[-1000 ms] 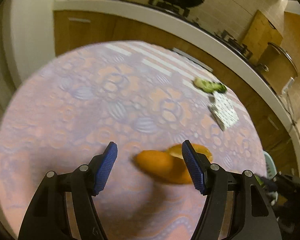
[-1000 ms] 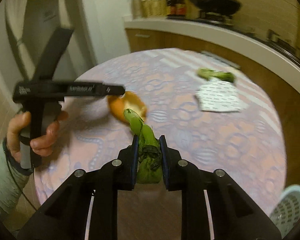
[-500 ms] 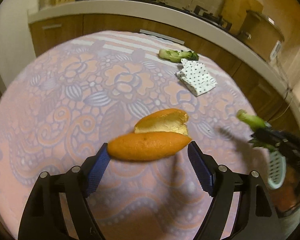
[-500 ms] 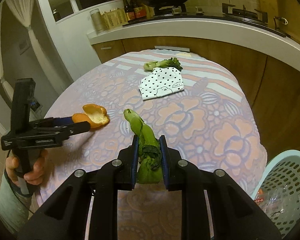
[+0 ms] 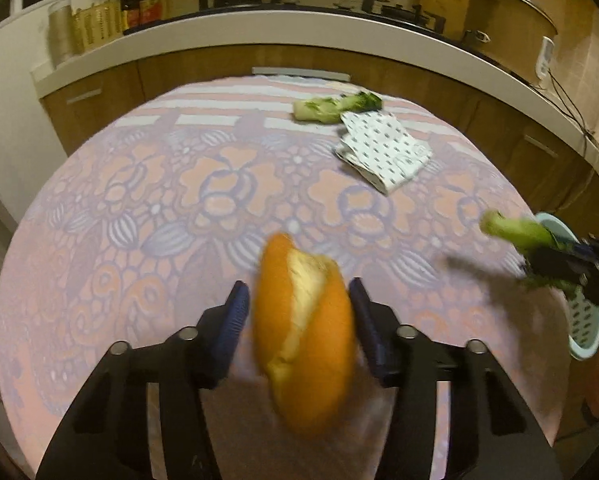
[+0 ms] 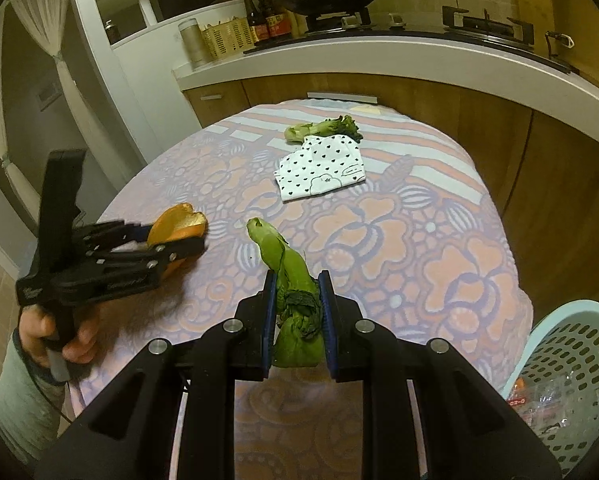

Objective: Collect trash
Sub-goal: 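Grasp the carrot with the left tool while the right tool holds the bok choy, then carry the carrot and bok choy to the basket and open both tools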

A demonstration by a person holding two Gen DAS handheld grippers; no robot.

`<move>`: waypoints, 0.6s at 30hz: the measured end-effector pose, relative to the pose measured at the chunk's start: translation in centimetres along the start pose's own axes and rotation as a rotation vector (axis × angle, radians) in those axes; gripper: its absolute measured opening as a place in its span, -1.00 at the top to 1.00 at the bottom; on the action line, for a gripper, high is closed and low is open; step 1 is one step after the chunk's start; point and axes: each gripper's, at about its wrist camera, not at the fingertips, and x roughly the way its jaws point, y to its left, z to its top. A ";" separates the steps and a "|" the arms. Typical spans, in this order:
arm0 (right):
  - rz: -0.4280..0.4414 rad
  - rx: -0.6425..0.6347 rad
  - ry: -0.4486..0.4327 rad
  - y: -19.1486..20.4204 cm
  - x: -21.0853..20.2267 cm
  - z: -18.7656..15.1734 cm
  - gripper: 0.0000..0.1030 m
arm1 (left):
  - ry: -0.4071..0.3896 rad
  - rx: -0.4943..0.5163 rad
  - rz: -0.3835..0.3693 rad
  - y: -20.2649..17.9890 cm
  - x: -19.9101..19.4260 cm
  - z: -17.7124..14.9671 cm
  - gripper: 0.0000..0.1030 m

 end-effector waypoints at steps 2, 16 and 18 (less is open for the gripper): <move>-0.002 0.003 -0.010 -0.2 -0.4 0.0 0.66 | 0.000 -0.002 0.012 -0.2 -0.3 -0.6 0.07; -0.092 0.109 -0.170 -5.6 -8.9 -1.5 0.66 | -0.143 0.027 -0.142 -9.1 -6.0 1.1 0.50; -0.133 0.135 -0.199 -7.0 -10.9 -2.3 0.66 | -0.141 0.048 -0.198 -12.1 -6.0 1.6 0.50</move>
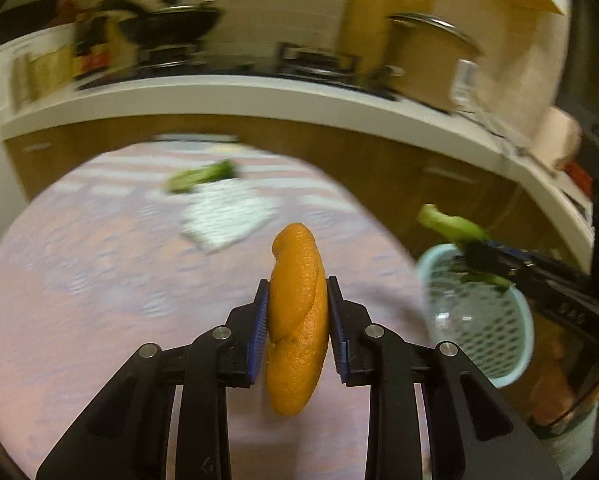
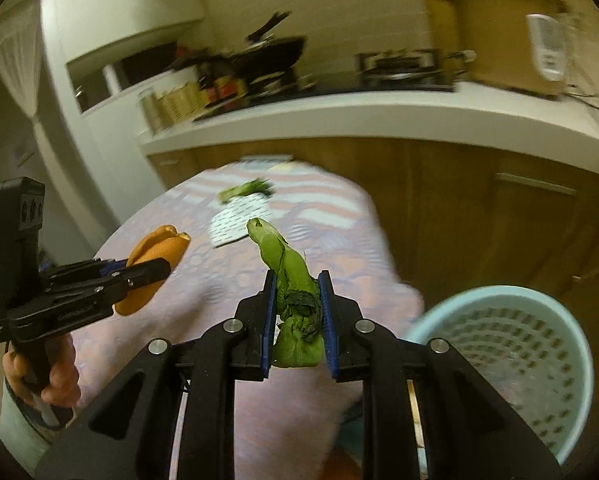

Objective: Collect trash
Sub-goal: 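Carry the carrot and bok choy to the basket and open both tools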

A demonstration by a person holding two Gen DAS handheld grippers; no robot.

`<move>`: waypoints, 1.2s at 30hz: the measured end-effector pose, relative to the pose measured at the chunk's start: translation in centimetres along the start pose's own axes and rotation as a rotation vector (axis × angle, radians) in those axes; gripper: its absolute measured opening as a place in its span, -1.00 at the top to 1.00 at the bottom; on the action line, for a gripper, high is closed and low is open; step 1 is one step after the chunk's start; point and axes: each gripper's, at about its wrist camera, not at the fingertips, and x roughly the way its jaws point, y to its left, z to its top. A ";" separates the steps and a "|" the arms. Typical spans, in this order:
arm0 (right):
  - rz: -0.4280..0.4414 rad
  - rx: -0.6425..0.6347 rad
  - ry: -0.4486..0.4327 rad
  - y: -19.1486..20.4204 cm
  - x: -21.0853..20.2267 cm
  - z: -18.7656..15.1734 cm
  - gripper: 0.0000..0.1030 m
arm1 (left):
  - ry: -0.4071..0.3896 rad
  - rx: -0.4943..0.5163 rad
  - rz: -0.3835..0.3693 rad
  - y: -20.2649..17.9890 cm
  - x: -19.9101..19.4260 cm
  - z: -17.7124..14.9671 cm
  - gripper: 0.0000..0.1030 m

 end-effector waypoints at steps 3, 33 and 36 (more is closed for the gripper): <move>-0.060 0.041 -0.032 -2.8 -2.3 -0.5 0.66 | 0.007 0.025 -0.068 -3.7 1.5 0.7 0.50; -0.305 0.344 0.084 -18.1 -3.8 -8.1 0.36 | 0.189 0.128 -0.190 -18.8 13.2 -0.7 0.19; -0.309 0.352 0.068 -18.3 -3.9 -8.5 -0.09 | 0.173 0.123 -0.182 -18.4 12.9 -0.6 -0.03</move>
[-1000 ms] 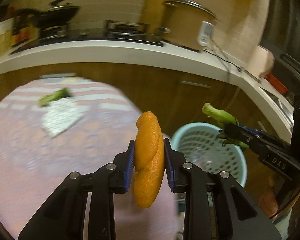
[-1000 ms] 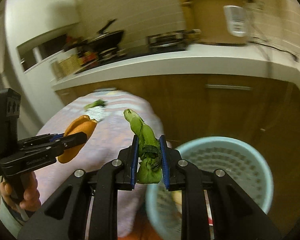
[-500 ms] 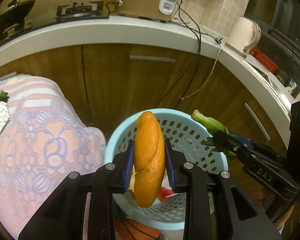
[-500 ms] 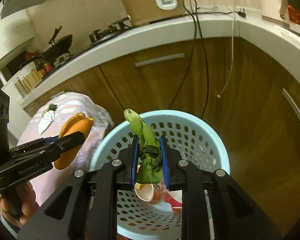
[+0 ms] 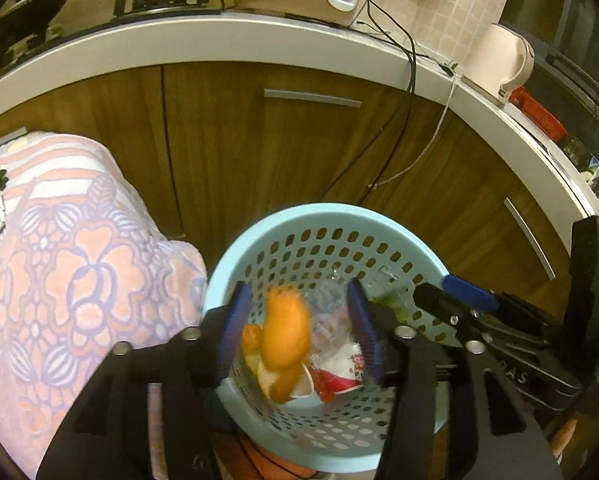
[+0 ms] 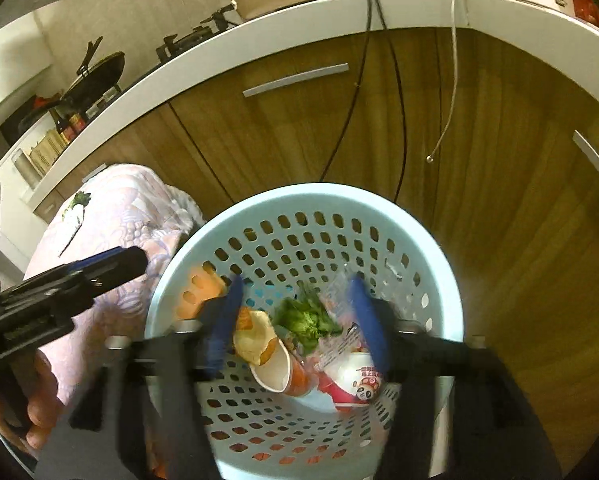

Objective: Collect trash
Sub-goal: 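Carry the carrot and bok choy to the basket and open both tools, then move both tools to the table and grasp the heart-print napkin with the left tool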

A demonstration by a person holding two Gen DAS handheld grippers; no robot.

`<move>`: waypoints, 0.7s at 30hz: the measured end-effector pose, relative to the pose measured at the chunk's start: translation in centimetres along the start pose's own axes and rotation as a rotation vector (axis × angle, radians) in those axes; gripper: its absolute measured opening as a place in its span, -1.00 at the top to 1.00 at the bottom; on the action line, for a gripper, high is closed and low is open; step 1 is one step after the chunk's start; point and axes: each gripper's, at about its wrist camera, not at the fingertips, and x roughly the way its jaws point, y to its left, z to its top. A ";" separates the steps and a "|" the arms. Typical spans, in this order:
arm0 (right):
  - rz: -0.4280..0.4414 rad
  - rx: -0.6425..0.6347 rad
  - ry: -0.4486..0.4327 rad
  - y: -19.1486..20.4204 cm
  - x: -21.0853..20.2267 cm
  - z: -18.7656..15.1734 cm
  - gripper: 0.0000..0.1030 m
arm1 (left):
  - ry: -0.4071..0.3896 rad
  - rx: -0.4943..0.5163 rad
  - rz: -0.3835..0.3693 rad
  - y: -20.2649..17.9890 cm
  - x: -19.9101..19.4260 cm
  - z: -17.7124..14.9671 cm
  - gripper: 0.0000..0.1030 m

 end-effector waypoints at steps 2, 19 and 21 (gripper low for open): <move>0.011 -0.005 -0.007 -0.1 -0.1 -0.1 -0.09 | -0.020 -0.001 0.010 0.3 -0.6 0.1 -0.07; 0.068 -0.023 -0.040 0.4 -0.9 0.5 -0.09 | -0.155 -0.061 0.066 2.8 -7.1 1.0 -0.16; 0.072 -0.024 -0.044 0.5 -1.0 0.6 -0.09 | -0.166 -0.069 0.075 3.2 -7.7 1.1 -0.16</move>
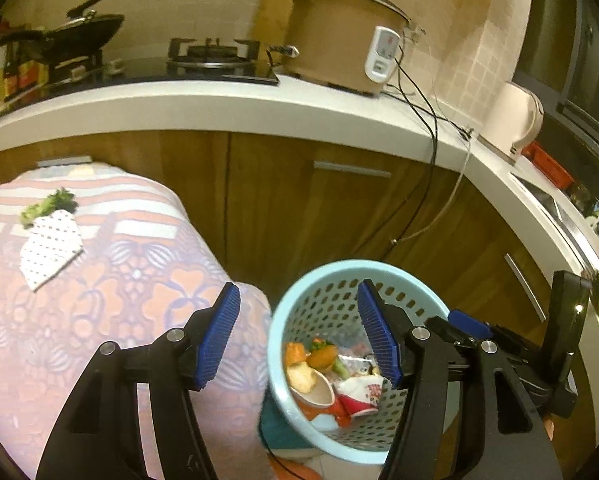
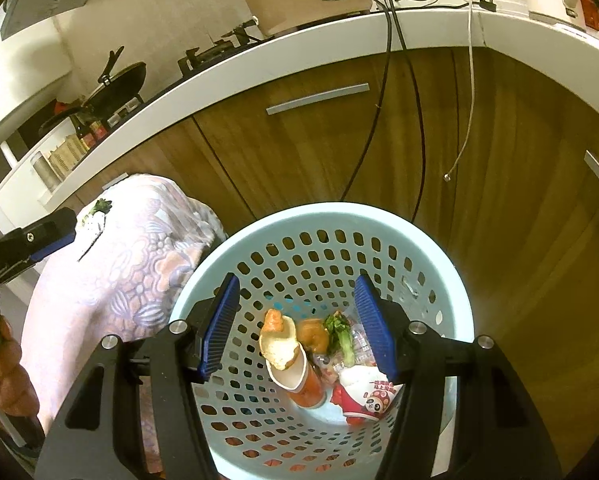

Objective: Collect trash
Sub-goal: 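Move both tools to the table and grasp the heart-print napkin with the left tool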

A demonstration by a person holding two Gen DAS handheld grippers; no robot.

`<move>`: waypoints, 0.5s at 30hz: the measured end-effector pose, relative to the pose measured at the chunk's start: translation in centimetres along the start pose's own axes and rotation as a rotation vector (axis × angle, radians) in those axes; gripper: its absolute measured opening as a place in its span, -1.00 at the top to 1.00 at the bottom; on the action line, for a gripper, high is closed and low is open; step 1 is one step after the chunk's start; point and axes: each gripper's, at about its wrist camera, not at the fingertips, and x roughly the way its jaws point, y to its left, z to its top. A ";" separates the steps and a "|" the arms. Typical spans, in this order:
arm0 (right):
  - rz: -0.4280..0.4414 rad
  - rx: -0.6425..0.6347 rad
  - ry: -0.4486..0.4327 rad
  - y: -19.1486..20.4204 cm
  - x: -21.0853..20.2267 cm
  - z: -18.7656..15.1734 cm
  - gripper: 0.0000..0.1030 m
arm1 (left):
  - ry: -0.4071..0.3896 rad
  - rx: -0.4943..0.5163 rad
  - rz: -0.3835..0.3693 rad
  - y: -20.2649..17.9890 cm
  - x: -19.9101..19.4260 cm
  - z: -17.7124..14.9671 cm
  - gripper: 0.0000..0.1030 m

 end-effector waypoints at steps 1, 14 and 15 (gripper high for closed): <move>0.001 -0.001 -0.002 0.1 -0.1 0.1 -0.09 | -0.007 -0.010 0.007 0.4 -0.4 0.1 -0.16; 0.033 -0.073 -0.031 4.1 -0.8 1.2 -0.10 | -0.097 -0.097 0.063 5.6 -4.5 1.3 -0.16; 0.040 -0.088 -0.033 4.9 -0.9 1.3 -0.10 | -0.103 -0.100 0.066 6.1 -4.8 1.4 -0.16</move>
